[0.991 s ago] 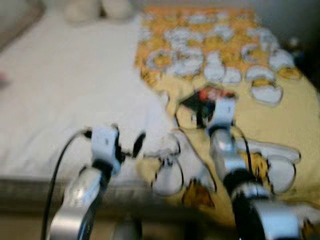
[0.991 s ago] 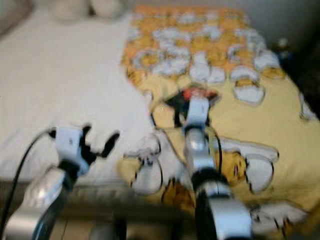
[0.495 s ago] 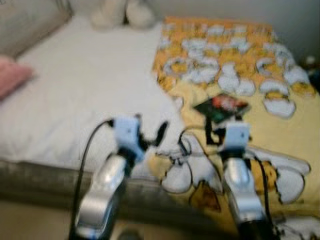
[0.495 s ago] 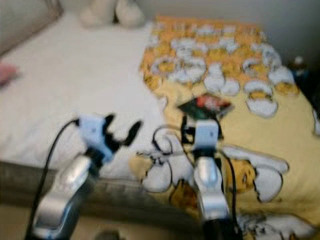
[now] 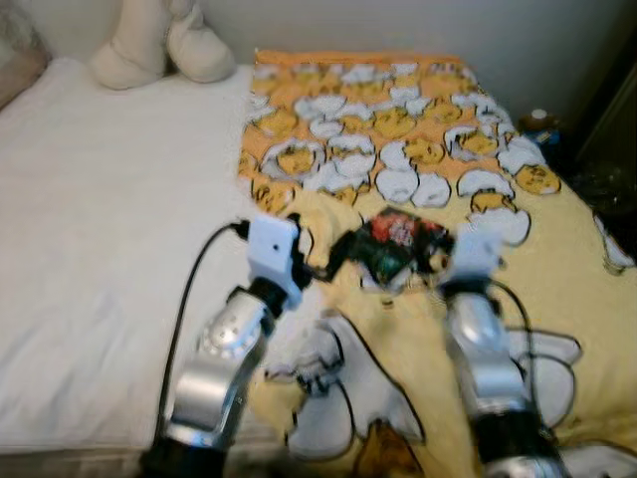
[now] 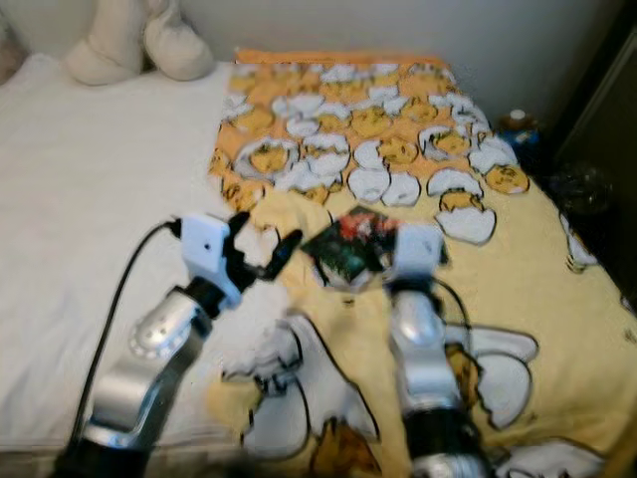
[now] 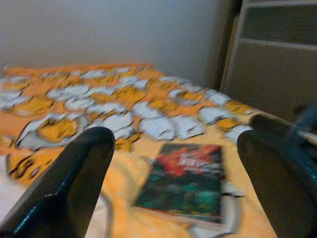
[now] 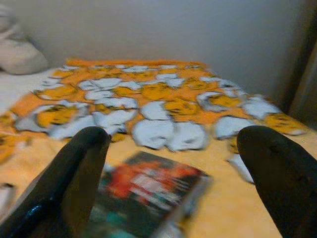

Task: Clean up the room

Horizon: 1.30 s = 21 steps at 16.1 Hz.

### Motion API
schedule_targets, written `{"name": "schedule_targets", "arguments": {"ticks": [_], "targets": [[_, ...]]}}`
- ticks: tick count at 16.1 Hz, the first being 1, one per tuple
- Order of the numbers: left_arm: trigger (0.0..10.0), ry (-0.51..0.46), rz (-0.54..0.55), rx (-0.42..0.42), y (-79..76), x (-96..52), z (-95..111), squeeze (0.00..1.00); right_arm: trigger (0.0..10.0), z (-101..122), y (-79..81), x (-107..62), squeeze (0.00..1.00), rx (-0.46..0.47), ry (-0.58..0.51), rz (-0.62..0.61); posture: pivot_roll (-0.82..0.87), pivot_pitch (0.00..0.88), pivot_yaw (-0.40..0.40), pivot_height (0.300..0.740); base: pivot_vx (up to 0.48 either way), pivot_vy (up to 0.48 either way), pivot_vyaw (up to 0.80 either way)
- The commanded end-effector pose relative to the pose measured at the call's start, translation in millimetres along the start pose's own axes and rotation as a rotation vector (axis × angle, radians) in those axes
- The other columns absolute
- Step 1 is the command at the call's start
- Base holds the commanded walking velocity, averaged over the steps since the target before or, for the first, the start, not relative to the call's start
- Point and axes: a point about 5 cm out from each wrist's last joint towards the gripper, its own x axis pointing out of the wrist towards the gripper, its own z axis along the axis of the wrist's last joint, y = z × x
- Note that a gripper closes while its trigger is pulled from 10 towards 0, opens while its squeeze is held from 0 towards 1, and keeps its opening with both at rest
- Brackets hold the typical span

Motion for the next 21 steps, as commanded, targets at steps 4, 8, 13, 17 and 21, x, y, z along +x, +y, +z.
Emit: {"name": "schedule_targets", "arguments": {"ticks": [4, 8, 13, 17, 21], "targets": [[10.0, 0.033, 0.028, -0.005, 2.1, 0.9, -7.0, 0.00, 10.0, -8.2, -9.7, -0.6, 0.00, -0.018, 0.038, -0.018, 0.02, 0.000, 0.002, 0.740, 0.000, 0.000, -0.56], [10.0, 0.068, 0.054, 0.000, 8.3, -4.2, -13.3, 0.00, 10.0, -12.1, -9.2, 0.5, 0.00, -0.023, 0.063, 0.005, 0.03, 0.000, 0.002, 0.732, 0.000, 0.000, -0.42], [10.0, 0.048, 0.071, 0.000, 12.8, -4.2, -11.0, 0.00, 10.0, -13.5, -7.5, -2.6, 0.00, -0.031, 0.059, 0.035, 0.02, 0.000, -0.007, 0.719, 0.109, -0.156, -0.08], [10.0, 0.036, 0.048, -0.020, 3.2, -2.9, -11.5, 0.00, 10.0, -15.3, -8.0, -3.4, 0.00, -0.032, 0.067, 0.042, 0.01, 0.000, -0.011, 0.719, 0.278, -0.388, 0.00], [10.0, 0.027, 0.046, -0.035, 2.4, -2.1, -10.1, 0.00, 10.0, -15.6, -7.6, -2.7, 0.00, -0.032, 0.071, 0.045, 0.01, 0.000, -0.010, 0.719, 0.328, -0.347, 0.00]]}}
